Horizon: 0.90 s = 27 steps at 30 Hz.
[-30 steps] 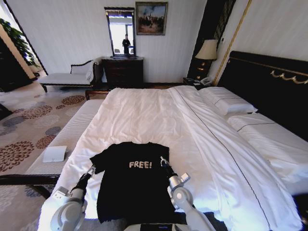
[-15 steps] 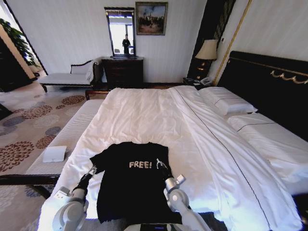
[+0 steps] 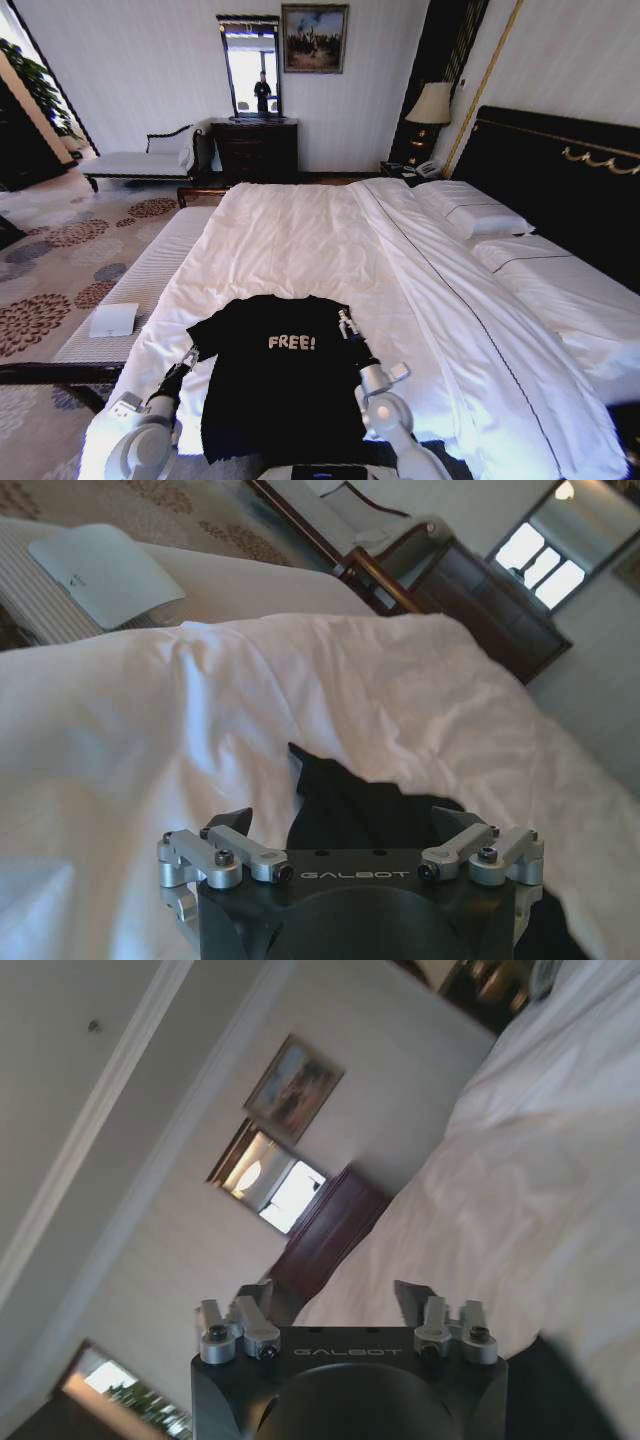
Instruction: Fold the clothes on the bed.
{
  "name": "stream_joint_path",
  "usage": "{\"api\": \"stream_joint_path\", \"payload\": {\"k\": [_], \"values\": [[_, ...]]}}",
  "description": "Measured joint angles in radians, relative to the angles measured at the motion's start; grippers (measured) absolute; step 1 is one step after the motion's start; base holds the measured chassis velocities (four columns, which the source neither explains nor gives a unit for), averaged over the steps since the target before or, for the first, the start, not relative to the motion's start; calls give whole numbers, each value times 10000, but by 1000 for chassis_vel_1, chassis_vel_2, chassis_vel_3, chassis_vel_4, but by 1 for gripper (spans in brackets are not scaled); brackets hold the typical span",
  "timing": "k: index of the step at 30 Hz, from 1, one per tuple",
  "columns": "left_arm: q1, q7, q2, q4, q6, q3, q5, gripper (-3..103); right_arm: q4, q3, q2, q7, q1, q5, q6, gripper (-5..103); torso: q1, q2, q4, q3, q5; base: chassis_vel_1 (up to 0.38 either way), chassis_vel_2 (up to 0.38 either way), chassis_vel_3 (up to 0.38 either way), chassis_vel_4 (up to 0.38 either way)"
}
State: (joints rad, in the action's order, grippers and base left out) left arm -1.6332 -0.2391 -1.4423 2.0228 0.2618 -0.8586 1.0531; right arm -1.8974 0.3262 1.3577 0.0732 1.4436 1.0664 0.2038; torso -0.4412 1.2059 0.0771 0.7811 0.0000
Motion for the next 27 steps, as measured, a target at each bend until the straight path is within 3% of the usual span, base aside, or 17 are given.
{"api": "stream_joint_path", "payload": {"k": [4,10,19,27], "values": [[323,25,122,-398,-132,-61,941,100,-121,218,64,-302,155,-134,128,83,0,0,1,0,0,0,0,0,0],[990,330,412,-1245,-425,217,667,100,-24,252,180,-759,260,-441,162,99,0,-1,0,0,0,0,0,0,0],[2280,274,1022,-2763,-396,826,131,100,394,143,255,-1109,90,-739,154,100,-1,-1,1,1,-2,0,0,0,0],[2785,282,1027,-3497,-385,1197,-411,96,695,152,303,-1217,-114,-749,135,100,-1,-1,0,1,1,0,0,0,0]]}}
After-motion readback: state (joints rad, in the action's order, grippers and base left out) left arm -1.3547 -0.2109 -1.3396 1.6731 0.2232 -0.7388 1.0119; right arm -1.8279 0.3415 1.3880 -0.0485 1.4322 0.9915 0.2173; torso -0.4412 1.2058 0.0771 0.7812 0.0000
